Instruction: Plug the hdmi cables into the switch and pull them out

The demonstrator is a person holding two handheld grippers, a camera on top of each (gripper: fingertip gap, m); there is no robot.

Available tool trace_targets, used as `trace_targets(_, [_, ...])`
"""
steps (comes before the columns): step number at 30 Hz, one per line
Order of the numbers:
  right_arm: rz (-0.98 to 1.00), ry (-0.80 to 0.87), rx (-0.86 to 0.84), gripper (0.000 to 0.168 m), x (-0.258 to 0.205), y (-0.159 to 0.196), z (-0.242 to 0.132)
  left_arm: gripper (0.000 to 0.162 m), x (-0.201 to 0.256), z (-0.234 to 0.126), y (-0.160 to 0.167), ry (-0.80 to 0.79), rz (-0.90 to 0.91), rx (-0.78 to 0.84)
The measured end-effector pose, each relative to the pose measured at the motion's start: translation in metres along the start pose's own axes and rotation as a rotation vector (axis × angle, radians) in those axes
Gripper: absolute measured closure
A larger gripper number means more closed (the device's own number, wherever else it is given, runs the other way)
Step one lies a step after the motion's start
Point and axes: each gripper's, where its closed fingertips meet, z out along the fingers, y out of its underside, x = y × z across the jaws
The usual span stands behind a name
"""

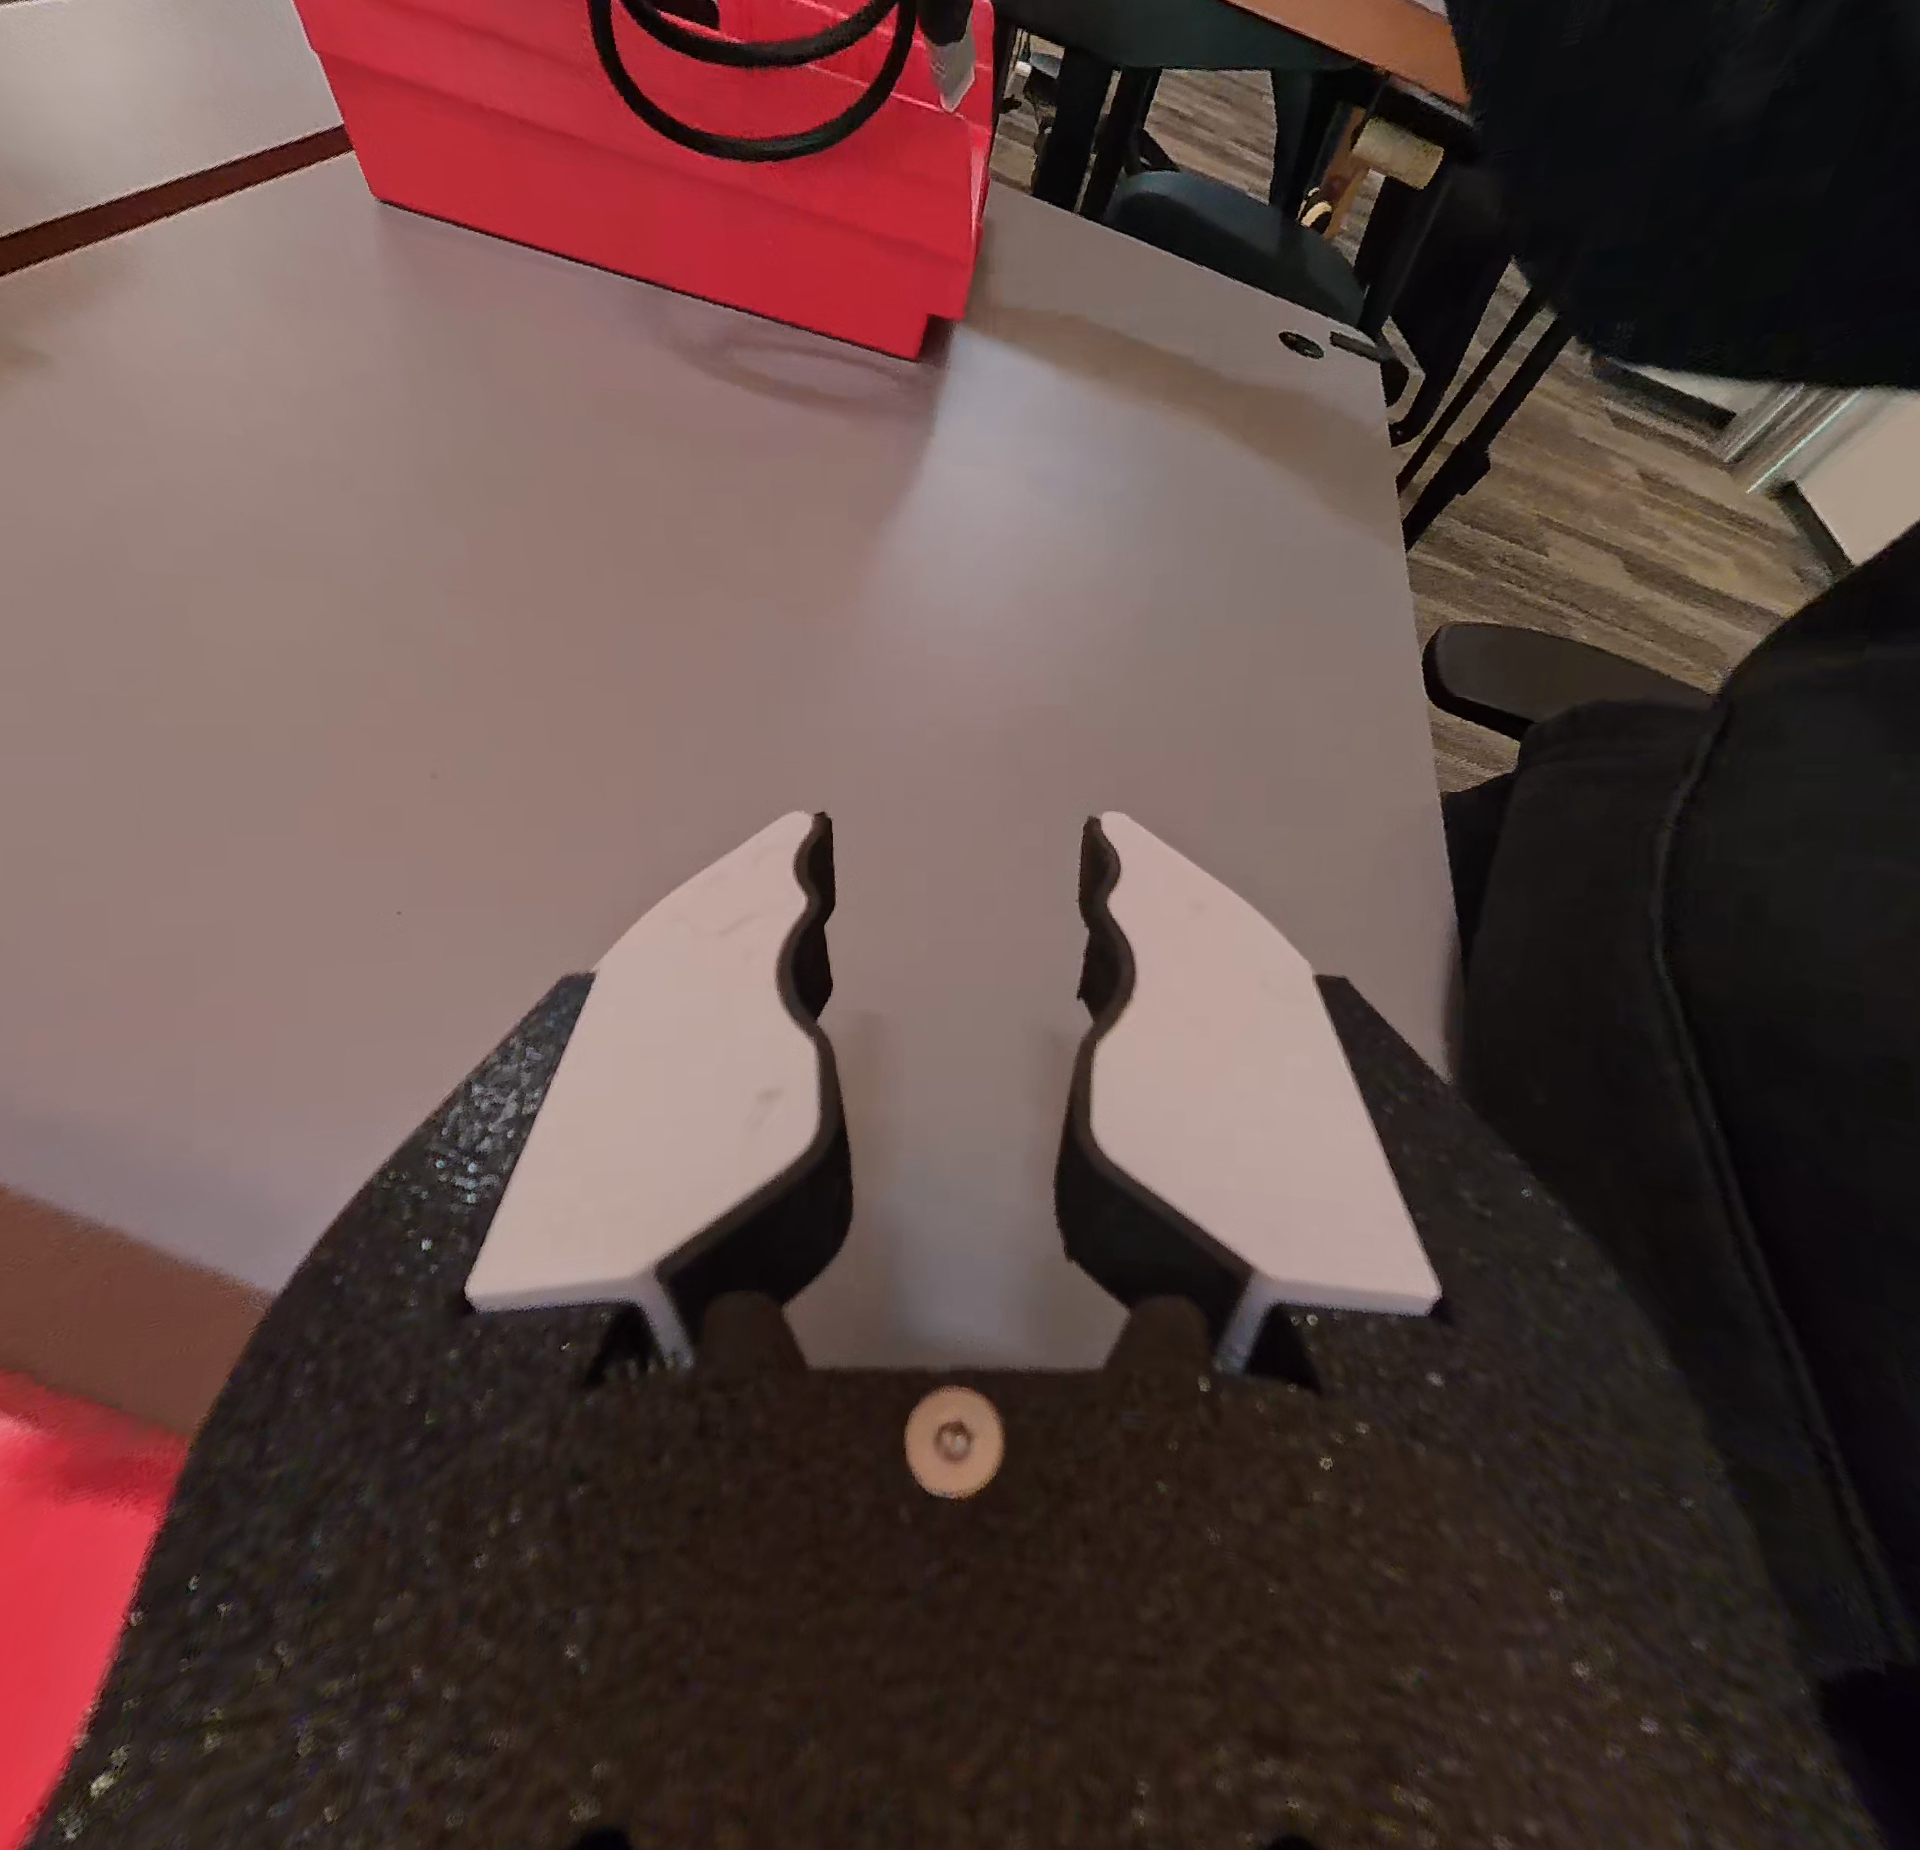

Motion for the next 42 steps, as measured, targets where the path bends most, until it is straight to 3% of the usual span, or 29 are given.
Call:
trace_targets(2, [-0.210,0.229,0.096,0.084,-0.017,0.001,0.005,0.117,-0.001,-0.001,0.001,-0.005,0.005,-0.002])
trace_targets(4, [-0.363,0.428,0.006,0.086,-0.012,0.024,0.013,0.117,-0.002,-0.001,0.001,-0.006,0.003,0.001])
trace_targets(5, [-0.357,0.470,-0.040,0.083,-0.008,0.035,0.019,0.117,-0.001,0.000,0.001,-0.003,-0.001,0.000])
trace_targets(7, [-0.271,0.380,-0.006,0.090,-0.016,0.043,0.037,0.117,0.001,0.004,0.002,0.012,-0.004,-0.003])
trace_targets(9, [-0.234,0.279,-0.016,0.111,-0.022,0.049,0.047,0.117,0.003,0.007,0.002,0.017,-0.005,-0.012])
trace_targets(11, [-0.172,0.200,-0.032,0.154,-0.024,0.045,0.043,0.117,0.004,0.008,0.004,0.016,0.004,-0.027])
trace_targets(14, [-0.155,0.118,-0.059,0.142,-0.024,0.042,0.036,0.117,0.005,0.008,0.005,0.009,0.017,-0.031])
trace_targets(16, [-0.142,0.183,-0.068,0.133,-0.017,0.040,0.028,0.117,0.005,0.006,0.004,0.007,0.014,-0.028])
trace_targets(18, [-0.135,0.175,0.020,0.119,-0.027,0.027,0.019,0.117,0.005,0.003,0.002,0.001,0.014,-0.019])
trace_targets(20, [-0.106,0.122,0.085,0.123,-0.042,0.017,0.020,0.118,0.004,0.003,0.001,0.001,0.010,-0.010])
trace_targets(22, [-0.133,0.156,-0.022,0.121,-0.038,0.033,0.037,0.118,0.004,0.004,0.001,0.010,-0.005,-0.004])
trace_targets(24, [-0.188,0.195,-0.151,0.135,-0.029,0.056,0.057,0.118,0.005,0.007,0.001,0.023,-0.019,-0.006])
trace_targets(26, [-0.267,0.260,-0.159,0.150,-0.016,0.057,0.060,0.118,0.007,0.008,0.003,0.023,-0.015,-0.019])
trace_targets(30, [-0.233,0.449,-0.106,0.150,0.032,0.032,0.005,0.118,0.005,0.001,0.003,-0.009,0.016,-0.017])
trace_targets(34, [-0.187,0.587,-0.179,0.151,0.085,0.048,-0.028,0.119,0.003,-0.003,-0.003,0.000,-0.027,0.030])
trace_targets(37, [-0.116,0.534,-0.220,0.151,0.089,0.086,-0.009,0.119,0.003,-0.002,-0.004,0.015,-0.047,0.040])
trace_targets(40, [0.119,0.317,-0.076,0.149,0.062,0.114,0.032,0.119,0.003,0.000,0.000,0.010,-0.033,0.020])
trace_targets(42, [0.205,0.262,-0.001,0.147,0.052,0.128,0.051,0.119,0.004,0.000,0.000,0.014,-0.032,0.017])
